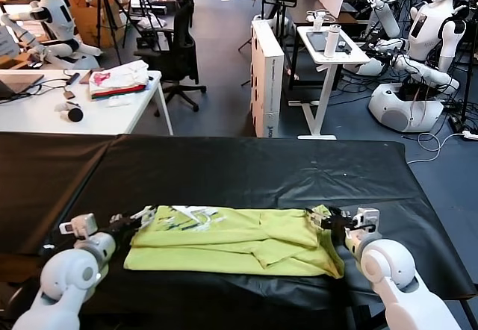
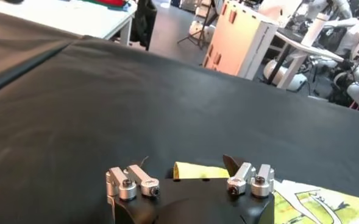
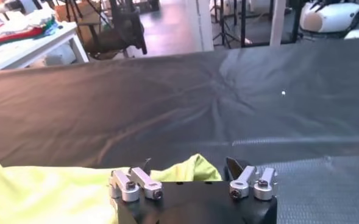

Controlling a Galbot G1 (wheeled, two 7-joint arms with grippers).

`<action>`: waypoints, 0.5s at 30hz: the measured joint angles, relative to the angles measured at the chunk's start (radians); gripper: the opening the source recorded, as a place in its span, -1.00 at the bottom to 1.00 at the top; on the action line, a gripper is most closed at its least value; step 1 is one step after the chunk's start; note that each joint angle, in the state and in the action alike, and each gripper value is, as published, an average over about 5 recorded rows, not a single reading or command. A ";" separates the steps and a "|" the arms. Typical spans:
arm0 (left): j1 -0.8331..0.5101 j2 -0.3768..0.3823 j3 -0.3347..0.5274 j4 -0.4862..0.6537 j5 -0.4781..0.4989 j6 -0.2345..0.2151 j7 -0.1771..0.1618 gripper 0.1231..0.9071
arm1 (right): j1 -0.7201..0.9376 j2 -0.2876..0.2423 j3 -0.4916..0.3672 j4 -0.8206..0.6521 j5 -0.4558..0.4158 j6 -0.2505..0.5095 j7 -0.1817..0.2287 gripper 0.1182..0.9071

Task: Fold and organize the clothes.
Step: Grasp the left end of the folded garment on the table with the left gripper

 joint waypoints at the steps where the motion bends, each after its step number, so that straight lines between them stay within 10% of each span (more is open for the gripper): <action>1: -0.001 -0.002 0.002 0.003 -0.001 0.001 0.000 0.72 | 0.000 0.002 0.000 0.000 0.000 0.000 0.000 0.10; 11: -0.006 -0.012 0.007 0.025 0.004 -0.015 0.007 -0.49 | -0.002 0.014 0.004 -0.002 -0.001 0.001 -0.002 -0.84; 15: -0.003 -0.012 0.003 0.016 0.007 -0.026 0.008 -0.89 | -0.004 0.020 0.012 -0.008 -0.002 0.016 0.003 -0.92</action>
